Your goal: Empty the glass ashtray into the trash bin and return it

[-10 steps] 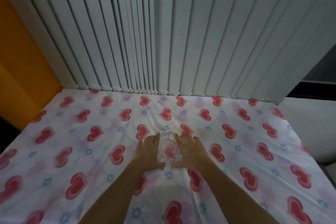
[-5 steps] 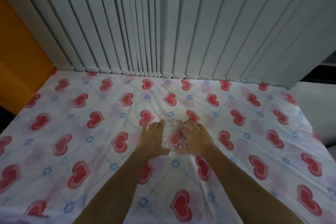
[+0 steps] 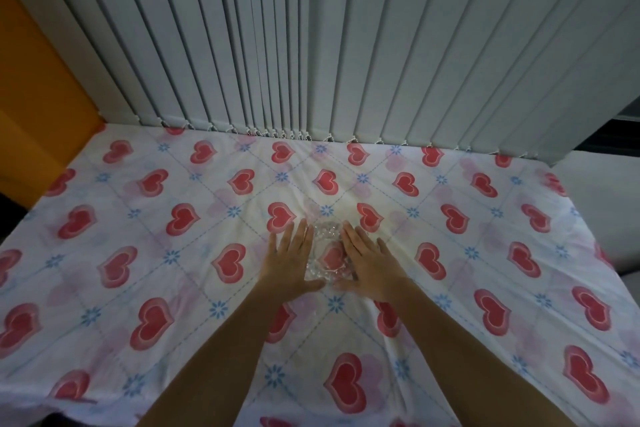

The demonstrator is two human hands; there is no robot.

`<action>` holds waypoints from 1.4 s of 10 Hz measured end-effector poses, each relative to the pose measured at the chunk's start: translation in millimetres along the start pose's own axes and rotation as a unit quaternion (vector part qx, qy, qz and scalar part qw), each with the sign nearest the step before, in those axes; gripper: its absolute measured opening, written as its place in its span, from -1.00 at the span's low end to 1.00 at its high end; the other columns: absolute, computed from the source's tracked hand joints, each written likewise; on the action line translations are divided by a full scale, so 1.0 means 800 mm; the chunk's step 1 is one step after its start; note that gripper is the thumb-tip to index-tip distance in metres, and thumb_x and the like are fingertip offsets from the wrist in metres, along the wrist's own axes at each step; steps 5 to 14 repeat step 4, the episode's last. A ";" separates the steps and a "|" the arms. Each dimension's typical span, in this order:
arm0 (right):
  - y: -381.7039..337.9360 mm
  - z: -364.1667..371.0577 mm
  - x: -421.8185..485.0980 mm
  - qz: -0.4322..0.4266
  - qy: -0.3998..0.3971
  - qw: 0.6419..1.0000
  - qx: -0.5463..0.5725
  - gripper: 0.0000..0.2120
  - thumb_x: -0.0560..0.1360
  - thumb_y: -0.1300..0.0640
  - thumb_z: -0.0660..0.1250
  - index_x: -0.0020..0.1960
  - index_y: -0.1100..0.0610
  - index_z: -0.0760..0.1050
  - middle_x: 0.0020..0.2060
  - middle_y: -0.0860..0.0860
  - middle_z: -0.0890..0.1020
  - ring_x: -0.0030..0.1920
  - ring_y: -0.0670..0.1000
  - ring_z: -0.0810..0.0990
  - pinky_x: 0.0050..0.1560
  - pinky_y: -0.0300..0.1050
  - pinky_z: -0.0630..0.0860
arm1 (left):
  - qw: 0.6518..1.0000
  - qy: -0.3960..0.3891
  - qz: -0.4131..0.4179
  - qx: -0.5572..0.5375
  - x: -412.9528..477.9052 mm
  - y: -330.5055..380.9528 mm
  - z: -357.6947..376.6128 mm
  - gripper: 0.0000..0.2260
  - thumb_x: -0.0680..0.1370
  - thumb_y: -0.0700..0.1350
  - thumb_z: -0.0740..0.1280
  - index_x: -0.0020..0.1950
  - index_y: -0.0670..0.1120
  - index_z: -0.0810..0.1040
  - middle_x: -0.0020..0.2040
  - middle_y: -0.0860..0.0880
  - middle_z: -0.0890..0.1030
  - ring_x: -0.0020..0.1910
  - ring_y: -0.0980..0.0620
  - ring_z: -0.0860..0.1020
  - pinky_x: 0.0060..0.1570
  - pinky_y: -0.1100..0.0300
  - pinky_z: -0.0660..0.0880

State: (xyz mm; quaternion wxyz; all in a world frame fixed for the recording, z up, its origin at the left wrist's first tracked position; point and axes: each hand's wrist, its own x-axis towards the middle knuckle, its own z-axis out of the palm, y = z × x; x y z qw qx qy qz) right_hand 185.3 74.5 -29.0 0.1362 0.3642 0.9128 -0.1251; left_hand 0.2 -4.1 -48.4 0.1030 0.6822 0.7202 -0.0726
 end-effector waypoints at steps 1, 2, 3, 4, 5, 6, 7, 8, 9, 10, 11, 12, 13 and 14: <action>-0.002 -0.009 0.000 0.003 -0.020 1.000 -0.001 0.07 0.41 -0.43 0.17 0.53 0.14 -0.35 0.54 0.02 -0.33 0.54 0.08 -0.29 0.51 0.23 -0.11 | 1.000 -0.016 -0.008 0.016 0.001 0.002 -0.007 -0.01 0.41 0.48 0.03 0.51 -0.15 -0.32 0.56 -0.17 -0.27 0.53 -0.19 -0.27 0.45 -0.24 -0.22; -0.005 -0.029 -0.005 -0.005 -0.031 0.999 -0.003 -0.01 0.46 -0.40 0.12 0.54 0.14 -0.32 0.53 0.02 -0.34 0.54 0.07 -0.28 0.51 0.23 -0.11 | 0.998 -0.045 -0.007 0.036 0.000 0.004 -0.029 0.02 0.38 0.50 0.02 0.51 -0.17 -0.31 0.55 -0.18 -0.28 0.53 -0.20 -0.26 0.44 -0.25 -0.25; -0.002 -0.068 -0.012 0.001 0.002 1.000 0.000 -0.14 0.54 -0.34 0.04 0.55 0.14 -0.28 0.54 0.01 -0.31 0.54 0.06 -0.26 0.53 0.21 -0.11 | 0.998 -0.044 -0.023 0.030 -0.001 0.004 -0.065 -0.01 0.41 0.48 0.00 0.52 -0.19 -0.28 0.56 -0.19 -0.27 0.53 -0.21 -0.23 0.46 -0.22 -0.24; 0.001 -0.118 -0.017 0.011 0.057 0.998 -0.027 -0.25 0.60 -0.24 -0.01 0.55 0.15 -0.26 0.55 0.03 -0.27 0.55 0.05 -0.22 0.52 0.20 -0.08 | 0.999 -0.008 -0.053 0.007 0.003 0.003 -0.116 -0.10 0.44 0.45 -0.15 0.53 -0.18 -0.24 0.57 -0.17 -0.21 0.55 -0.17 -0.20 0.47 -0.20 -0.22; 0.001 -0.118 -0.017 0.011 0.057 0.998 -0.027 -0.25 0.60 -0.24 -0.01 0.55 0.15 -0.26 0.55 0.03 -0.27 0.55 0.05 -0.22 0.52 0.20 -0.08 | 0.999 -0.008 -0.053 0.007 0.003 0.003 -0.116 -0.10 0.44 0.45 -0.15 0.53 -0.18 -0.24 0.57 -0.17 -0.21 0.55 -0.17 -0.20 0.47 -0.20 -0.22; 0.001 -0.118 -0.017 0.011 0.057 0.998 -0.027 -0.25 0.60 -0.24 -0.01 0.55 0.15 -0.26 0.55 0.03 -0.27 0.55 0.05 -0.22 0.52 0.20 -0.08 | 0.999 -0.008 -0.053 0.007 0.003 0.003 -0.116 -0.10 0.44 0.45 -0.15 0.53 -0.18 -0.24 0.57 -0.17 -0.21 0.55 -0.17 -0.20 0.47 -0.20 -0.22; 0.001 -0.118 -0.017 0.011 0.057 0.998 -0.027 -0.25 0.60 -0.24 -0.01 0.55 0.15 -0.26 0.55 0.03 -0.27 0.55 0.05 -0.22 0.52 0.20 -0.08 | 0.999 -0.008 -0.053 0.007 0.003 0.003 -0.116 -0.10 0.44 0.45 -0.15 0.53 -0.18 -0.24 0.57 -0.17 -0.21 0.55 -0.17 -0.20 0.47 -0.20 -0.22; 0.001 -0.118 -0.017 0.011 0.057 0.998 -0.027 -0.25 0.60 -0.24 -0.01 0.55 0.15 -0.26 0.55 0.03 -0.27 0.55 0.05 -0.22 0.52 0.20 -0.08 | 0.999 -0.008 -0.053 0.007 0.003 0.003 -0.116 -0.10 0.44 0.45 -0.15 0.53 -0.18 -0.24 0.57 -0.17 -0.21 0.55 -0.17 -0.20 0.47 -0.20 -0.22; 0.001 -0.118 -0.017 0.011 0.057 0.998 -0.027 -0.25 0.60 -0.24 -0.01 0.55 0.15 -0.26 0.55 0.03 -0.27 0.55 0.05 -0.22 0.52 0.20 -0.08 | 0.999 -0.008 -0.053 0.007 0.003 0.003 -0.116 -0.10 0.44 0.45 -0.15 0.53 -0.18 -0.24 0.57 -0.17 -0.21 0.55 -0.17 -0.20 0.47 -0.20 -0.22; 0.001 -0.118 -0.017 0.011 0.057 0.998 -0.027 -0.25 0.60 -0.24 -0.01 0.55 0.15 -0.26 0.55 0.03 -0.27 0.55 0.05 -0.22 0.52 0.20 -0.08 | 0.999 -0.008 -0.053 0.007 0.003 0.003 -0.116 -0.10 0.44 0.45 -0.15 0.53 -0.18 -0.24 0.57 -0.17 -0.21 0.55 -0.17 -0.20 0.47 -0.20 -0.22; 0.001 -0.118 -0.017 0.011 0.057 0.998 -0.027 -0.25 0.60 -0.24 -0.01 0.55 0.15 -0.26 0.55 0.03 -0.27 0.55 0.05 -0.22 0.52 0.20 -0.08 | 0.999 -0.008 -0.053 0.007 0.003 0.003 -0.116 -0.10 0.44 0.45 -0.15 0.53 -0.18 -0.24 0.57 -0.17 -0.21 0.55 -0.17 -0.20 0.47 -0.20 -0.22; 0.001 -0.118 -0.017 0.011 0.057 0.998 -0.027 -0.25 0.60 -0.24 -0.01 0.55 0.15 -0.26 0.55 0.03 -0.27 0.55 0.05 -0.22 0.52 0.20 -0.08 | 0.999 -0.008 -0.053 0.007 0.003 0.003 -0.116 -0.10 0.44 0.45 -0.15 0.53 -0.18 -0.24 0.57 -0.17 -0.21 0.55 -0.17 -0.20 0.47 -0.20 -0.22; 0.001 -0.118 -0.017 0.011 0.057 0.998 -0.027 -0.25 0.60 -0.24 -0.01 0.55 0.15 -0.26 0.55 0.03 -0.27 0.55 0.05 -0.22 0.52 0.20 -0.08 | 0.999 -0.008 -0.053 0.007 0.003 0.003 -0.116 -0.10 0.44 0.45 -0.15 0.53 -0.18 -0.24 0.57 -0.17 -0.21 0.55 -0.17 -0.20 0.47 -0.20 -0.22; 0.001 -0.118 -0.017 0.011 0.057 0.998 -0.027 -0.25 0.60 -0.24 -0.01 0.55 0.15 -0.26 0.55 0.03 -0.27 0.55 0.05 -0.22 0.52 0.20 -0.08 | 0.999 -0.008 -0.053 0.007 0.003 0.003 -0.116 -0.10 0.44 0.45 -0.15 0.53 -0.18 -0.24 0.57 -0.17 -0.21 0.55 -0.17 -0.20 0.47 -0.20 -0.22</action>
